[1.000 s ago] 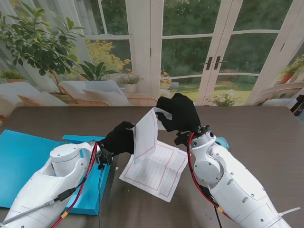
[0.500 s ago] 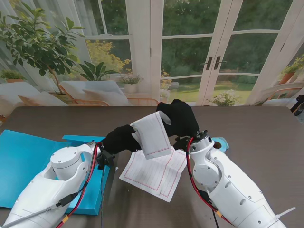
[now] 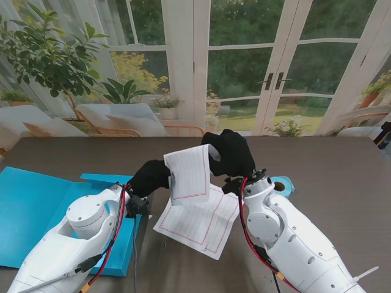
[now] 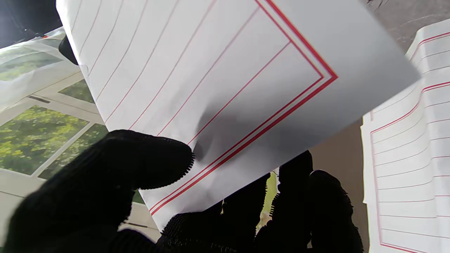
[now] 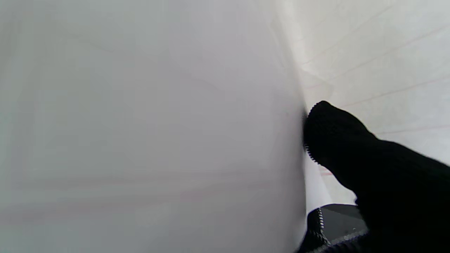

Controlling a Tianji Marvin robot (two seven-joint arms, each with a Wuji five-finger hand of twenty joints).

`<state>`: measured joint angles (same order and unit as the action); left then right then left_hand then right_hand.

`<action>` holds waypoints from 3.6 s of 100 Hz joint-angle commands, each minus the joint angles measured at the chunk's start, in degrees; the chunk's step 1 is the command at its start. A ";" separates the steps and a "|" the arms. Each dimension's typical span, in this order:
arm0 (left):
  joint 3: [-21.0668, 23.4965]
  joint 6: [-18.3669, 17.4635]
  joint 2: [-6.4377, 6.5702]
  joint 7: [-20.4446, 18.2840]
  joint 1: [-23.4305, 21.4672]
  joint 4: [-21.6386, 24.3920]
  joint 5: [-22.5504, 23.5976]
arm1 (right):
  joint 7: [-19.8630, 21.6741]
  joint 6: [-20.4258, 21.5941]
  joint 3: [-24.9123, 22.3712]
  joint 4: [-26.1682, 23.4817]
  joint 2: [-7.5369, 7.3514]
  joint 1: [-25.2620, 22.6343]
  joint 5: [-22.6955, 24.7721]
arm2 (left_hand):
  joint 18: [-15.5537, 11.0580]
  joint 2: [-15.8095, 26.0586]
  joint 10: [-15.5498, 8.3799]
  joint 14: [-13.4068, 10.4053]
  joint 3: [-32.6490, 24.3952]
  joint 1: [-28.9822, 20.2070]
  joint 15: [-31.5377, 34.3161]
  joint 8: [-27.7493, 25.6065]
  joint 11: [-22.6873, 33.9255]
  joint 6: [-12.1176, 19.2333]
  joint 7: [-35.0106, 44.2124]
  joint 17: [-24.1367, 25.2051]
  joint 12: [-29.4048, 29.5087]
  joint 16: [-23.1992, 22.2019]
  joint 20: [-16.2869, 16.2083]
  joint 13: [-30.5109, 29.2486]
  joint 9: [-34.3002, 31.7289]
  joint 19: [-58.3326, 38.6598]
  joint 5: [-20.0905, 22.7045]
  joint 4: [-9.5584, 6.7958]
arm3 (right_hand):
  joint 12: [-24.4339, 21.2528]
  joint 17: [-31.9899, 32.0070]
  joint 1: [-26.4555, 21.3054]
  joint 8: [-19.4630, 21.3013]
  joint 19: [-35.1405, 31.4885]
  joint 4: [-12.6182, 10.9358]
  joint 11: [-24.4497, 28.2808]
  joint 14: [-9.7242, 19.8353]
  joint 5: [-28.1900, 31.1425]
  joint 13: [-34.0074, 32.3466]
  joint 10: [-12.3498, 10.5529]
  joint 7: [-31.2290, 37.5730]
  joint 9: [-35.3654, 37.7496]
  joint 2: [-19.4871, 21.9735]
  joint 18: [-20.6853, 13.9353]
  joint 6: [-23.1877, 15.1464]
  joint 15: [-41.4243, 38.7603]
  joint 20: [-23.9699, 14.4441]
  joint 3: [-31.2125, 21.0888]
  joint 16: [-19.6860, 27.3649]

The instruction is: Peel a label from the label roll, stick it on the side of the file box and file the documents

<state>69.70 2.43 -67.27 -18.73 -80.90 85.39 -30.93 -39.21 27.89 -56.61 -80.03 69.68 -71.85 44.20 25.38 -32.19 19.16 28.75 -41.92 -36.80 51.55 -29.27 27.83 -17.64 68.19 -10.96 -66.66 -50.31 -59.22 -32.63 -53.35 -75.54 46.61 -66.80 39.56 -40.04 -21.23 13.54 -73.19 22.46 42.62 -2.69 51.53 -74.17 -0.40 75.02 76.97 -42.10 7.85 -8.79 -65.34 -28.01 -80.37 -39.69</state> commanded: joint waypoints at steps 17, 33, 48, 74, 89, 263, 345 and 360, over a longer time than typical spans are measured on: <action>-0.23 -2.20 -1.08 2.02 -1.33 1.70 -1.09 | 0.57 -0.63 0.36 1.11 0.64 0.31 -0.85 | 3.62 -4.54 -3.17 -1.22 -1.78 -2.38 -2.08 -1.47 -2.22 2.13 7.70 -10.41 3.71 4.56 3.22 -10.25 -9.92 -3.00 2.68 -4.98 | 0.59 -10.52 -1.80 -0.39 -0.62 1.68 1.42 1.54 -1.42 -1.24 2.31 1.44 1.07 -0.38 -0.49 -0.36 0.14 -0.39 -5.10 0.07; -0.63 -3.62 -1.59 4.24 -1.70 2.29 -2.05 | 0.65 -0.33 0.45 1.41 0.71 0.18 -1.13 | 7.23 -6.11 -5.41 -2.64 -3.76 -4.58 1.24 -2.39 -1.84 3.32 5.28 -18.02 5.75 6.31 6.59 -20.00 -18.35 -6.75 1.41 -8.40 | 0.54 -10.41 -1.89 -0.41 -0.61 1.67 1.48 1.69 -1.39 -1.29 2.45 1.48 0.99 -0.43 -0.44 -0.27 0.17 -0.43 -5.17 0.10; -1.09 -6.07 -2.05 6.64 -2.00 2.64 -2.45 | 0.67 -0.12 0.64 1.64 0.76 0.11 -1.28 | 8.12 -6.76 -7.79 -4.78 -4.38 -5.30 5.62 -3.43 1.03 4.11 5.00 -25.58 5.31 6.91 11.21 -27.46 -23.71 -12.66 3.43 -9.44 | 0.45 -10.27 -1.97 -0.46 -0.59 1.66 1.53 0.98 -1.43 -1.23 2.49 1.46 0.90 -0.35 -0.41 -0.23 0.23 -0.47 -5.08 0.13; -1.41 -9.71 -2.22 9.12 -3.08 4.32 -2.21 | 0.88 -0.02 0.90 2.48 0.80 0.28 -1.58 | 6.57 -6.62 -8.63 -6.14 -6.03 -5.96 9.80 -2.84 3.32 1.17 6.04 -31.51 4.10 5.26 13.12 -32.10 -25.60 -18.66 4.21 -10.52 | 0.27 -8.38 -1.93 -0.65 -1.03 1.45 1.69 0.30 -2.36 -1.11 3.12 1.13 -0.60 0.64 0.35 -0.41 1.11 -0.82 -4.06 0.59; -0.93 -10.40 -2.05 10.41 -4.32 6.04 -1.08 | 0.09 -0.22 1.18 3.53 0.87 0.86 -1.22 | 6.07 -6.53 -8.42 -6.69 -6.76 -6.11 10.88 -2.70 4.04 -0.30 6.73 -33.47 3.36 4.78 13.71 -33.61 -26.07 -20.53 3.93 -10.94 | -2.60 -3.93 -1.74 -5.69 -1.48 0.43 0.02 -1.24 -5.37 -0.95 3.43 -1.84 -5.08 2.34 3.52 -1.22 8.49 -1.09 -1.41 3.95; 11.86 -12.34 0.22 11.56 -17.62 19.18 5.18 | 9.01 -5.66 -0.30 6.50 -1.75 3.12 -0.01 | 4.69 -6.11 -8.37 -6.06 -10.29 -6.80 11.32 0.14 5.22 -5.07 9.17 -33.92 0.18 3.04 16.41 -34.16 -25.76 -22.45 1.61 -12.35 | -18.06 29.69 7.24 -0.19 17.21 -11.33 -0.67 -7.47 -43.82 42.44 5.79 -30.31 -57.02 -4.68 5.07 3.11 39.84 4.89 5.82 19.87; 31.42 -1.07 2.99 0.73 -28.72 19.72 17.88 | 10.59 -4.88 -2.64 5.26 -1.89 0.65 -1.70 | 3.92 -5.97 -8.04 -4.94 -11.32 -6.97 11.71 3.97 5.29 -4.89 11.33 -27.44 -4.84 0.57 15.67 -29.59 -23.11 -17.58 -1.54 -12.64 | -18.14 28.62 6.19 0.63 17.68 -11.63 -1.52 -7.86 -37.13 39.43 5.19 -30.06 -51.08 -2.59 5.29 4.18 39.57 4.16 5.29 19.87; 32.35 0.39 2.83 2.41 -29.56 18.22 21.71 | 11.08 -4.67 -2.97 4.91 -1.86 0.16 -2.30 | 3.85 -5.96 -7.98 -4.95 -11.21 -6.87 11.60 4.19 5.19 -4.60 11.60 -26.94 -5.21 0.34 15.37 -29.21 -22.92 -17.01 -1.68 -12.48 | -18.03 28.23 6.43 0.86 17.57 -11.72 -1.63 -7.90 -37.14 38.75 5.22 -29.96 -50.47 -1.77 5.42 6.06 39.46 4.10 5.37 19.77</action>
<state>101.62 2.23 -64.34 -16.47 -109.51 105.02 -9.72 -29.09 22.90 -59.54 -74.56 67.72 -71.06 42.20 31.10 -36.74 16.06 23.45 -50.84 -41.33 62.13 -25.30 31.68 -19.40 75.61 -38.38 -70.57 -48.89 -43.23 -62.37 -75.57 -92.77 45.78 -77.11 21.86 -39.05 -15.48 13.92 -56.63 10.60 41.51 -11.10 13.86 -34.80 4.56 45.42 25.86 -44.71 13.55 -3.78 -26.27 -23.19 -75.58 -20.04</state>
